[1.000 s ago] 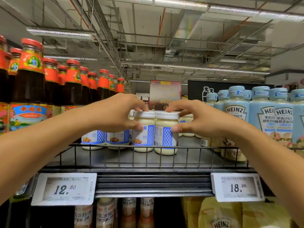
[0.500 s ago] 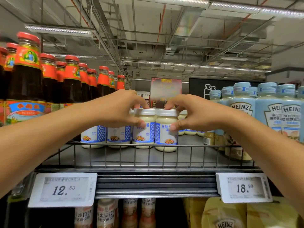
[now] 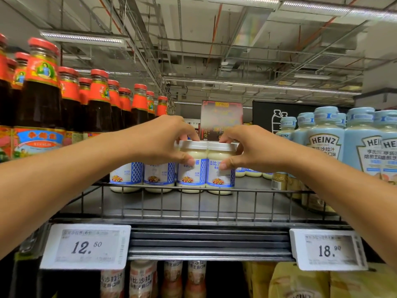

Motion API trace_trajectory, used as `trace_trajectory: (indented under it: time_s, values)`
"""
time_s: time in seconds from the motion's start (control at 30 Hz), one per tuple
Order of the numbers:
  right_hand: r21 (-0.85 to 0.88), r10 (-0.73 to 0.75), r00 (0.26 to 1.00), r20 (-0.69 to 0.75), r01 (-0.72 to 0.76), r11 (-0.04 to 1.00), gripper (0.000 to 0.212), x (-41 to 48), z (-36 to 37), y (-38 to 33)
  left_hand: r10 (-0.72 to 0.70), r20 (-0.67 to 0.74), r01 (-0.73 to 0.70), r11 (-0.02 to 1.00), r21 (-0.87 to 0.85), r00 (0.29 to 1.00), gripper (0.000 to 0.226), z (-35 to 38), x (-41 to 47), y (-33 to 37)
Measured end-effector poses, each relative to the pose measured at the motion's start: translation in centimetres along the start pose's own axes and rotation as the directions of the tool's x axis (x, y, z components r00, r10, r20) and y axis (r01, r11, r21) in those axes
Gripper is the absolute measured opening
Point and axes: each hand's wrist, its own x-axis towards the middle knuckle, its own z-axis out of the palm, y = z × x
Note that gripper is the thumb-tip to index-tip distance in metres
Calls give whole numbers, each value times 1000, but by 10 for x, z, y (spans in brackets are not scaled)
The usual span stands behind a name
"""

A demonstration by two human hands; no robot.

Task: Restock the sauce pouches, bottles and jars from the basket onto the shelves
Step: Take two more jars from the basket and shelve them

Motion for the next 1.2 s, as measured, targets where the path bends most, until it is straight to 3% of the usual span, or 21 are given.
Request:
trace_trajectory:
  time_s: [0.23, 0.37, 0.43, 0.53, 0.63, 0.73, 0.97, 1.2]
  values:
    - [-22, 3, 1000, 4, -2, 1000, 55, -4, 3, -4, -22, 52, 23, 1000, -12, 998, 53, -2, -4, 5]
    - [-2, 10, 1000, 27, -10, 1000, 67, -9, -1, -4, -31, 80, 30, 999, 17, 996, 56, -5, -8, 9]
    - [62, 26, 999, -40, -24, 998, 68, -13, -4, -4, -32, 15, 32, 999, -5, 999, 55, -7, -12, 13]
    - [176, 47, 974, -221, -8, 984, 51, -21, -9, -10, -33, -192, 25, 999, -47, 981, 42, -7, -19, 24]
    - [243, 29, 952, -306, 49, 969, 36, -33, -9, -18, -63, -318, -7, 977, -215, 946, 28, -5, -24, 44]
    - [304, 33, 959, -281, 57, 951, 26, -44, -8, -21, -131, -307, -3, 915, -402, 943, 18, 0, -26, 63]
    - [380, 50, 945, -323, 81, 922, 25, -77, -13, -20, -167, -318, -52, 813, -580, 933, 6, 4, -28, 95]
    - [480, 143, 917, -371, 57, 875, 23, -127, -33, -33, -99, -321, -178, 664, -727, 942, 6, 4, -36, 133]
